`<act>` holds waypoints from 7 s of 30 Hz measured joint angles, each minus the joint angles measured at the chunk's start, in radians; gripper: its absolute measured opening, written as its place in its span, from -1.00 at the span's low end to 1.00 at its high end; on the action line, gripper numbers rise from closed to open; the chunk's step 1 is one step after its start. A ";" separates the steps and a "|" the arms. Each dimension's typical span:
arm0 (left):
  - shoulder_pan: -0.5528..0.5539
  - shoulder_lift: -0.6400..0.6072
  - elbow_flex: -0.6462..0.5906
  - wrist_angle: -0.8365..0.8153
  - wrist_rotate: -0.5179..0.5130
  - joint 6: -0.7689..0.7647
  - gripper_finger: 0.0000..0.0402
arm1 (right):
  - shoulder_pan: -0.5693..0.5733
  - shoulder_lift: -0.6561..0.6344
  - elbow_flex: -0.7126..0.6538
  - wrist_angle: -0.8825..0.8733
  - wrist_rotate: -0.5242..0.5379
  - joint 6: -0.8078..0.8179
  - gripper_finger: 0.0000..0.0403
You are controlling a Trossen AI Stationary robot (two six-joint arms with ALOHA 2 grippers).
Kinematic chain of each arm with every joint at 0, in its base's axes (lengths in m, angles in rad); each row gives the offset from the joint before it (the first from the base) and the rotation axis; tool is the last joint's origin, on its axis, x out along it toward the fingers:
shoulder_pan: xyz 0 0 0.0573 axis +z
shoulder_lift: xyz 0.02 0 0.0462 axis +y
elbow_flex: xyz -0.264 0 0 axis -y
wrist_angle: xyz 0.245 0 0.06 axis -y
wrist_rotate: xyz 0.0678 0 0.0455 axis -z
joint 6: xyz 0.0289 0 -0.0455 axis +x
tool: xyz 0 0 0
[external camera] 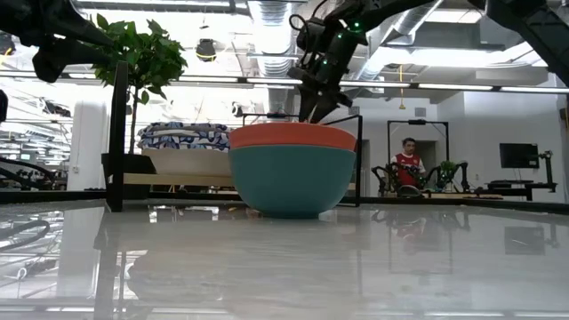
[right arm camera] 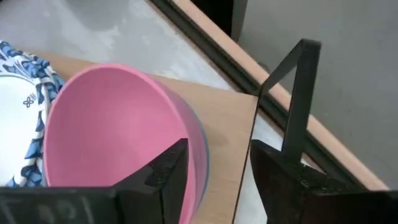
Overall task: Place and stack bowls onto a shelf
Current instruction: Stack the pink bowl on top of the blue bowl on the shelf, then stack the orange bowl on top of the pink bowl on the shelf
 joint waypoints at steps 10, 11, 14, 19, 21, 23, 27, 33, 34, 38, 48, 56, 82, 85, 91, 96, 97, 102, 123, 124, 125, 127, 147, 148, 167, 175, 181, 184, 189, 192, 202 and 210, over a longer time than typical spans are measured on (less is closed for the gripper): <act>0.000 0.000 0.000 -0.018 -0.003 0.000 -0.25 | 0.038 -0.003 0.024 0.066 0.059 -0.030 -0.65; 0.000 0.000 0.000 -0.018 -0.005 0.000 -0.25 | 0.042 -0.003 0.024 0.071 0.073 -0.031 -0.76; 0.000 0.000 0.000 -0.018 -0.005 0.000 -0.25 | 0.041 -0.003 0.024 0.075 0.091 -0.033 -0.92; 0.000 0.000 0.000 -0.019 -0.006 0.000 -0.25 | 0.038 -0.002 0.024 0.073 0.093 -0.021 -0.84; 0.000 0.000 0.000 -0.019 -0.006 0.000 -0.25 | 0.039 0.005 0.024 0.074 0.093 -0.021 -0.88; 0.000 0.000 0.000 -0.020 -0.009 0.000 -0.25 | 0.040 0.018 0.023 0.075 0.091 -0.021 -0.92; 0.000 0.000 0.000 -0.019 -0.008 0.000 -0.25 | 0.046 0.061 0.023 0.072 0.087 -0.021 -0.91; 0.000 0.000 0.000 -0.019 -0.002 -0.002 -0.25 | 0.045 0.095 0.021 0.055 0.084 -0.022 -0.88; 0.000 0.000 0.000 -0.019 -0.001 -0.002 -0.25 | 0.045 0.095 0.021 0.053 0.083 -0.026 -0.89; 0.000 0.000 0.000 -0.019 -0.002 -0.002 -0.25 | 0.051 0.083 0.021 0.054 0.083 -0.030 -0.90; 0.000 0.000 0.000 -0.018 -0.002 -0.015 -0.25 | 0.107 -0.012 0.023 -0.123 -0.069 -0.055 -0.82; 0.000 0.000 0.000 -0.018 -0.002 -0.016 -0.25 | 0.282 -0.021 -0.008 -0.355 -0.091 -0.077 -0.69; 0.000 0.000 0.000 -0.018 0.030 -0.038 -0.25 | 0.438 -0.019 -0.317 -0.036 -0.009 0.034 -0.17; 0.000 0.000 0.000 -0.018 0.029 -0.038 -0.25 | 0.438 -0.018 -0.335 -0.030 -0.009 0.035 -0.20; 0.000 0.000 0.000 -0.018 0.029 -0.045 -0.25 | 0.438 -0.018 -0.336 -0.026 0.003 0.058 -0.43; 0.000 0.000 0.000 -0.018 0.026 -0.045 -0.25 | 0.438 -0.018 -0.336 -0.045 0.010 0.062 -0.81; 0.000 0.000 0.000 -0.018 0.026 -0.045 -0.25 | 0.438 -0.019 -0.336 -0.044 0.009 0.058 -0.87; 0.000 0.000 0.000 -0.018 0.026 -0.049 -0.25 | 0.440 -0.018 -0.324 -0.060 0.010 0.073 -0.87; 0.000 0.000 0.000 -0.018 0.027 -0.049 -0.25 | 0.439 -0.018 -0.153 -0.161 -0.108 0.027 -0.85; 0.000 0.000 0.000 -0.018 0.027 -0.049 -0.25 | 0.439 -0.018 -0.153 -0.163 -0.113 0.026 -0.86; 0.000 0.000 0.000 -0.018 0.027 -0.049 -0.25 | 0.439 -0.018 -0.153 -0.164 -0.113 0.026 -0.86; 0.000 0.000 0.000 -0.018 0.029 -0.049 -0.25 | 0.439 -0.019 -0.153 -0.160 -0.118 0.028 -0.86; 0.000 0.000 0.000 -0.019 0.022 -0.045 -0.25 | 0.129 -0.270 -0.127 0.028 -0.062 0.120 -0.86; 0.000 0.000 0.000 -0.019 0.020 -0.045 -0.25 | 0.110 -0.264 -0.127 0.043 -0.064 0.134 -0.86; 0.000 0.000 0.000 -0.026 -0.005 -0.045 -0.25 | -0.016 -0.084 -0.130 0.028 -0.165 0.145 -0.86; 0.000 0.000 0.000 -0.026 -0.022 -0.044 -0.25 | -0.016 -0.084 -0.129 0.024 -0.163 0.140 -0.86; 0.000 0.000 0.000 -0.026 -0.023 -0.045 -0.25 | -0.010 -0.068 -0.129 0.007 -0.136 0.134 -0.86; 0.000 0.000 0.000 -0.026 -0.023 -0.044 -0.25 | -0.012 -0.068 -0.130 0.006 -0.108 0.127 -0.85; 0.000 0.000 0.000 -0.026 -0.023 -0.045 -0.25 | -0.011 -0.070 -0.129 0.014 -0.085 0.127 -0.77; 0.000 0.000 0.000 -0.026 -0.023 -0.044 -0.25 | -0.012 -0.070 -0.129 0.009 -0.086 0.126 -0.75; 0.000 0.000 0.000 -0.026 -0.023 -0.045 -0.25 | -0.007 -0.070 -0.129 0.012 -0.089 0.089 -0.72; 0.000 0.000 0.000 -0.025 -0.023 -0.045 -0.25 | 0.001 -0.070 -0.129 0.033 -0.089 0.052 -0.72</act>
